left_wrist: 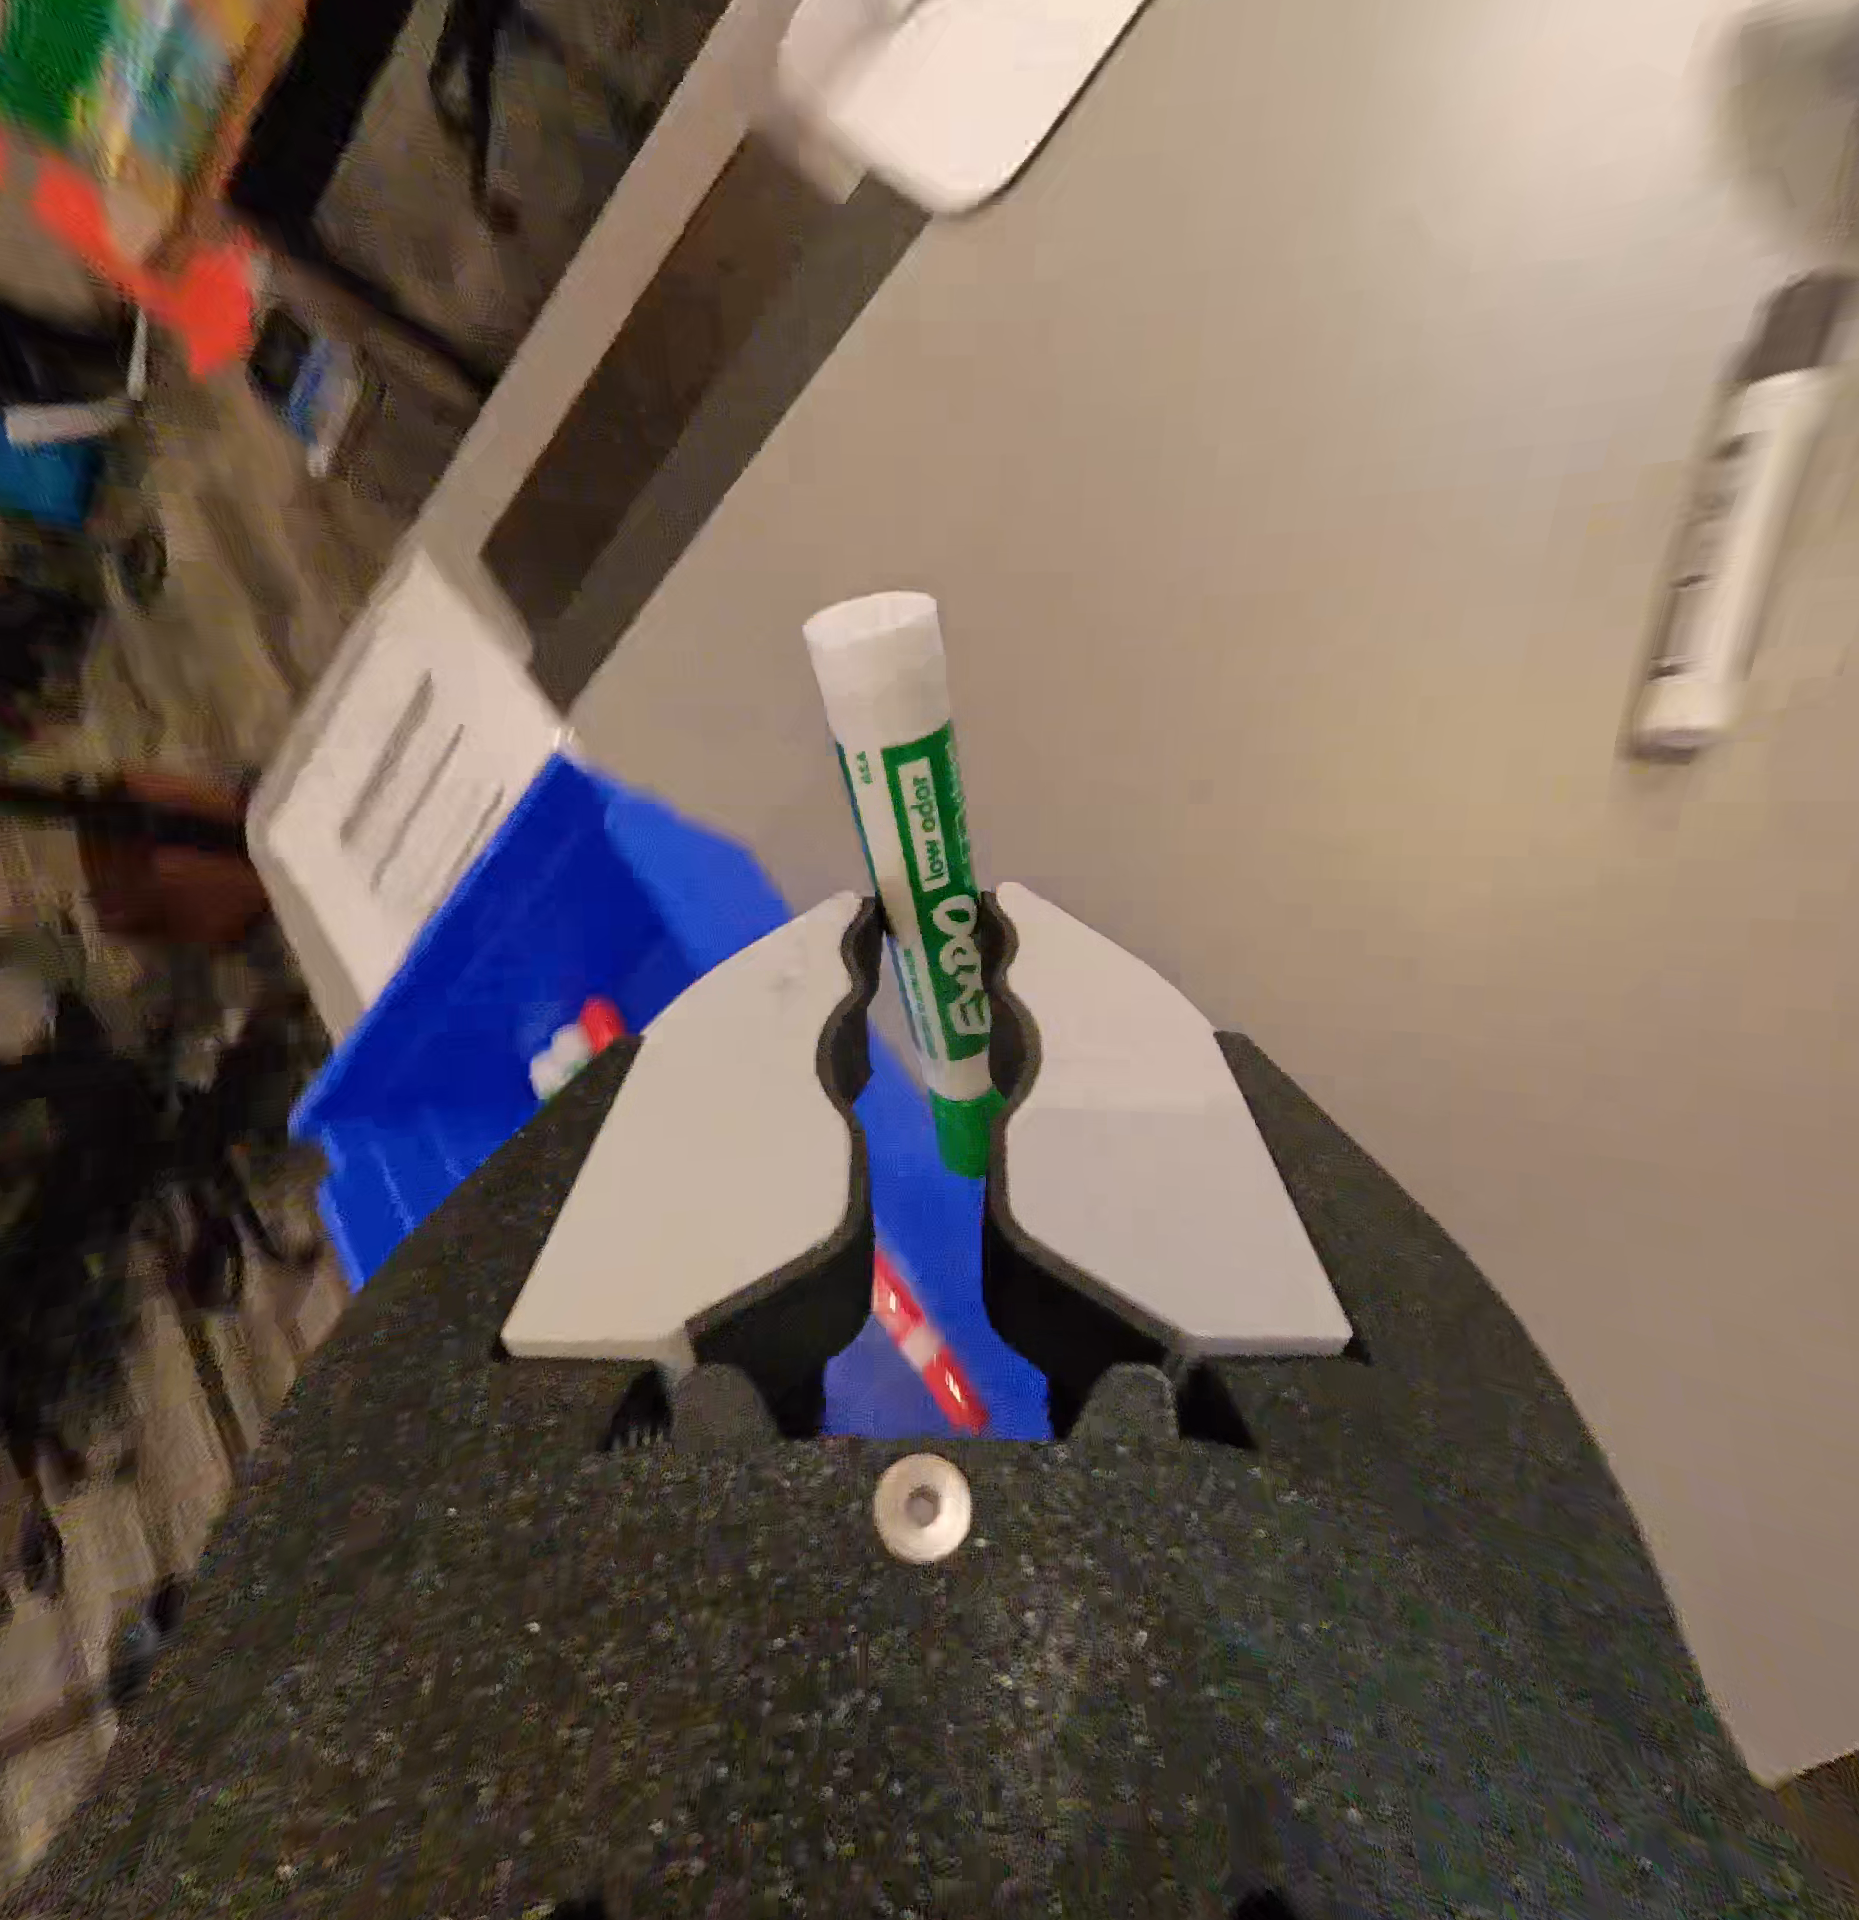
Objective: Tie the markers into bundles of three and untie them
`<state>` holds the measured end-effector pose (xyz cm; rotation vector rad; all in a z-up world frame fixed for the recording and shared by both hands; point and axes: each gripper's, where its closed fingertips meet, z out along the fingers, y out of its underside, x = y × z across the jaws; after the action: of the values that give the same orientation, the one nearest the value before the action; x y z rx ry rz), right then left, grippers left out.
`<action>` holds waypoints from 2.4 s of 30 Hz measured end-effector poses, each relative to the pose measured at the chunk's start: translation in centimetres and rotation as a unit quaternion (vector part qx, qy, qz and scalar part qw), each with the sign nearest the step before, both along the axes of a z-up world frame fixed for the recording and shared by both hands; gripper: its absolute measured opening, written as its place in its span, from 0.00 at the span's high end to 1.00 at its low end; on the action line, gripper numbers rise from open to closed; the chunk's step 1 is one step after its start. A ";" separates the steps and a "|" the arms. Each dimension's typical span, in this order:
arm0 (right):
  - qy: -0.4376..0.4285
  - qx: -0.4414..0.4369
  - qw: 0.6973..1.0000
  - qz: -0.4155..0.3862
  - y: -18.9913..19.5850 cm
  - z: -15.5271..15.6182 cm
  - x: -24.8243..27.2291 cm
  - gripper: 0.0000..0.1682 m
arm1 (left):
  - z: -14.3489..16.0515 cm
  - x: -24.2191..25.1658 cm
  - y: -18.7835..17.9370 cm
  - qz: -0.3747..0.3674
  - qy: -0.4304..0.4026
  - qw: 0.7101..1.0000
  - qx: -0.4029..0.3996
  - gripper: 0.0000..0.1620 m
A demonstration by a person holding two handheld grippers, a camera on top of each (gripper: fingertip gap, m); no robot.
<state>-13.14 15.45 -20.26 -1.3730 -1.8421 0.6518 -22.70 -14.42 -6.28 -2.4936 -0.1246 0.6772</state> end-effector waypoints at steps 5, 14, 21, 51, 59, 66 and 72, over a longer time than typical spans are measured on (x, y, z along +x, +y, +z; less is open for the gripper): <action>0.003 -0.006 1.000 0.004 -0.1 0.1 0.0 0.92 | -3.5 7.9 10.3 -0.289 0.082 0.953 -0.039 0.89; -0.002 -0.020 1.000 0.013 -0.3 0.0 0.1 0.92 | -7.7 18.5 17.0 -0.576 0.300 0.759 -0.047 0.89; -0.009 -0.028 0.999 0.015 -0.3 -0.1 0.1 0.92 | -13.0 22.2 17.3 -0.672 0.378 0.624 -0.123 0.89; -0.012 -0.019 1.000 0.013 -0.3 -0.3 0.2 0.91 | -0.2 -8.4 -10.2 0.209 -0.061 0.973 0.080 0.70; -0.021 -0.027 0.999 0.001 0.0 -0.5 0.1 0.91 | -9.7 -10.6 -12.9 0.247 -0.177 0.952 0.040 0.69; -0.030 -0.051 0.998 -0.004 0.2 -0.6 0.1 0.90 | -12.6 -9.9 -13.7 0.225 -0.185 0.956 -0.030 0.70; -0.030 -0.039 0.999 -0.002 0.2 -0.7 0.1 0.90 | -13.5 -8.8 -14.2 0.208 -0.202 0.956 -0.048 0.73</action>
<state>-13.07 15.61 -20.95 -1.4621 -1.8784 0.6935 -31.54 -28.61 -19.82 -2.6930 -0.8042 0.3218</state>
